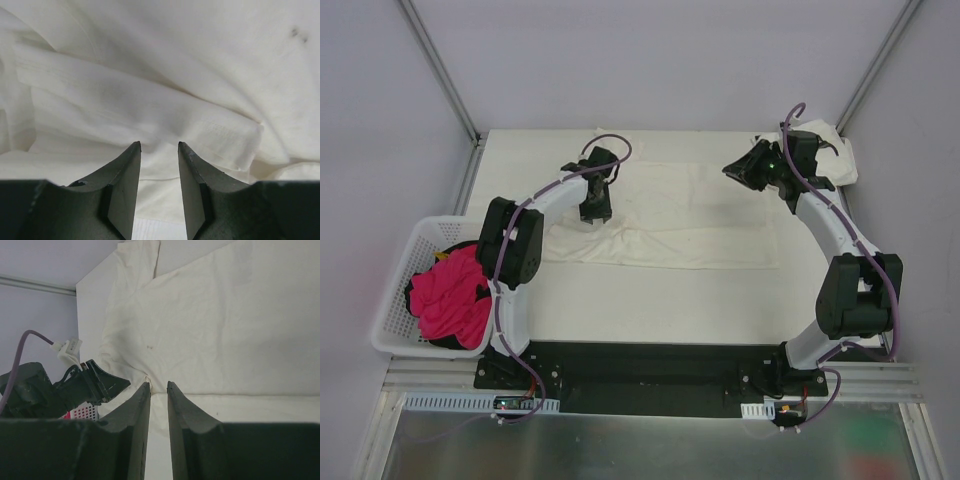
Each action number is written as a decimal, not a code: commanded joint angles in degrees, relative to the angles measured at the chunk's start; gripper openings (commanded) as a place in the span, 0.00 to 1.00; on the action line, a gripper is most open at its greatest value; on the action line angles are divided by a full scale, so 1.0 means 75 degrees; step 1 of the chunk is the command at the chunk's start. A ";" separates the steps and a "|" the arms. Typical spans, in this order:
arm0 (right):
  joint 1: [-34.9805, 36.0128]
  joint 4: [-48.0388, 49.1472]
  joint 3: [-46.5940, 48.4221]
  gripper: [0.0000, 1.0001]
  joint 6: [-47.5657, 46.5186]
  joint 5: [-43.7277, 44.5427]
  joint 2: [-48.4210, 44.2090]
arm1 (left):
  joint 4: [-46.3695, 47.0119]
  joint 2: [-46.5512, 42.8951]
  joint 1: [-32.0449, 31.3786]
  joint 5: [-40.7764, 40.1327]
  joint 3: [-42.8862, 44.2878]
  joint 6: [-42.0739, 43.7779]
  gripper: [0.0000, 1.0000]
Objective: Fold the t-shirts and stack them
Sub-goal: Fold the flattened tshirt in 1/3 of the way
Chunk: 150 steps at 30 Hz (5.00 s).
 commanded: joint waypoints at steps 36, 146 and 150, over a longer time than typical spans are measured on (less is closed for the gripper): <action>0.1892 -0.0597 0.0287 0.27 -0.0692 0.0297 0.0708 | 0.0805 -0.0533 -0.1240 0.0258 -0.0306 0.0744 0.33; 0.1317 -0.0444 -0.0498 0.27 -0.0599 0.0297 0.0426 | 0.0254 -0.0274 -0.1228 -0.2659 -0.0857 0.0474 0.33; 0.1305 -0.0421 -0.0510 0.26 -0.0599 0.0274 0.0438 | 0.0289 -0.0146 -0.1205 -0.2764 -0.0611 0.0626 0.33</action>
